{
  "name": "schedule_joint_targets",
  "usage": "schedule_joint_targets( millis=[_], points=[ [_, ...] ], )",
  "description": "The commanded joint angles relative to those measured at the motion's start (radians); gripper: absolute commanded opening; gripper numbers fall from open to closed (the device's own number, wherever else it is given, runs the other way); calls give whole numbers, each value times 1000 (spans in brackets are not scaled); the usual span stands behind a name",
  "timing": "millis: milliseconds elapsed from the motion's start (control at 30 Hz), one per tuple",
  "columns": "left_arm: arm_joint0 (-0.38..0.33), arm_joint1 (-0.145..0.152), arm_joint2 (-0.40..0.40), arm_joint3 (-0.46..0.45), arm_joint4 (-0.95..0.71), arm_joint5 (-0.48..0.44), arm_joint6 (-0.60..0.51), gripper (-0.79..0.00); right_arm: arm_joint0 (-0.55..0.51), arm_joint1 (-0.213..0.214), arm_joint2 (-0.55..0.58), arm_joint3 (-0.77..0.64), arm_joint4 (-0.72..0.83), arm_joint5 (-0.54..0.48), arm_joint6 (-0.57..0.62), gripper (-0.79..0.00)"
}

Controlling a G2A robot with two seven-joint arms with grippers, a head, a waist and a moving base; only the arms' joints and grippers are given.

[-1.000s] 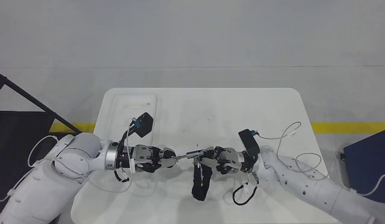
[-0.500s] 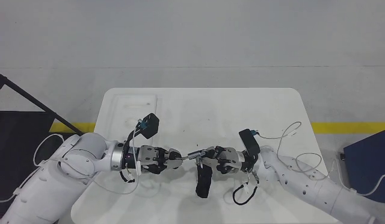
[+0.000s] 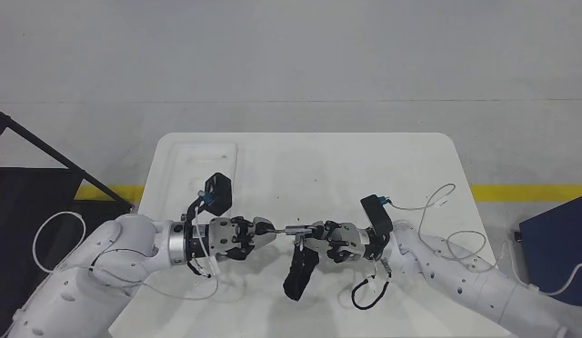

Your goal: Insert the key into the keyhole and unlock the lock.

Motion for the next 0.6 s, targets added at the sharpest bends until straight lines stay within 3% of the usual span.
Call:
schedule_joint_targets(
  millis=[0,200,367,567],
  points=[
    [22,-3,-10,-14,78,13,56,-785,0,0,0,0,0,0,0,-785],
    [76,-16,-21,-67,381,93,224,-785,0,0,0,0,0,0,0,-785],
    [129,-32,15,-102,702,201,413,-785,0,0,0,0,0,0,0,-785],
    [170,-49,56,-90,901,302,626,-785,0,0,0,0,0,0,0,-785]
  ],
)
